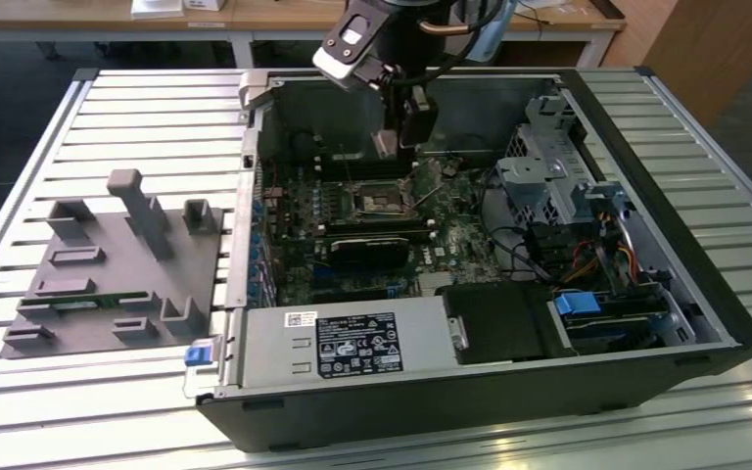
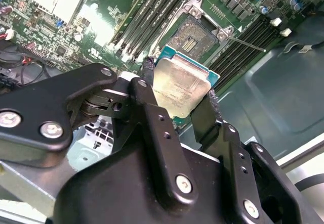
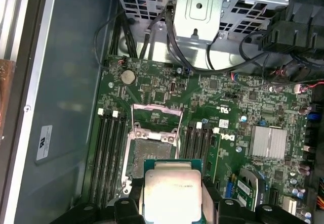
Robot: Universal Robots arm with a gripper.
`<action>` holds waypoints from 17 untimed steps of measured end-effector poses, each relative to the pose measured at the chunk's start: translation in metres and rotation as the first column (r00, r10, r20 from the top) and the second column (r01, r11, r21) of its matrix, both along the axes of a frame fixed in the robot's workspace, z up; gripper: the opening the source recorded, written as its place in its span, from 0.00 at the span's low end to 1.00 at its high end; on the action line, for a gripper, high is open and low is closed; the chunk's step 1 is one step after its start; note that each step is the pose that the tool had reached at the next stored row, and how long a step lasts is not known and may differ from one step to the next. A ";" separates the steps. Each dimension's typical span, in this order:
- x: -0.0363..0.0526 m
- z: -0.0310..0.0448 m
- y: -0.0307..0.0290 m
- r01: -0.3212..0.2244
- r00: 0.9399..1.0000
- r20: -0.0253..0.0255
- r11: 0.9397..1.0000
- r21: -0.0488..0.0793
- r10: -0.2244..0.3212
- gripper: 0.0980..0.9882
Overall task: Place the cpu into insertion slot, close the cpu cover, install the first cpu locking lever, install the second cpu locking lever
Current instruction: 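Place the cpu into insertion slot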
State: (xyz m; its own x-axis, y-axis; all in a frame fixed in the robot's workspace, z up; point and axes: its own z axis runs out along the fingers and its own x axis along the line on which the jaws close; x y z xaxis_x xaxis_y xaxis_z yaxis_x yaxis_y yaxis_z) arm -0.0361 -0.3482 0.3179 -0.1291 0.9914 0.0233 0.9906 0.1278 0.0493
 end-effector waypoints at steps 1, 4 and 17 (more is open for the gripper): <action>0.0000 -0.0008 0.0000 0.000 1.000 -0.001 1.000 0.000 0.000 0.50; 0.0000 -0.0032 0.0000 0.000 1.000 -0.005 1.000 0.000 0.000 0.50; 0.0000 -0.0185 0.0000 0.000 1.000 -0.015 1.000 0.000 0.000 0.50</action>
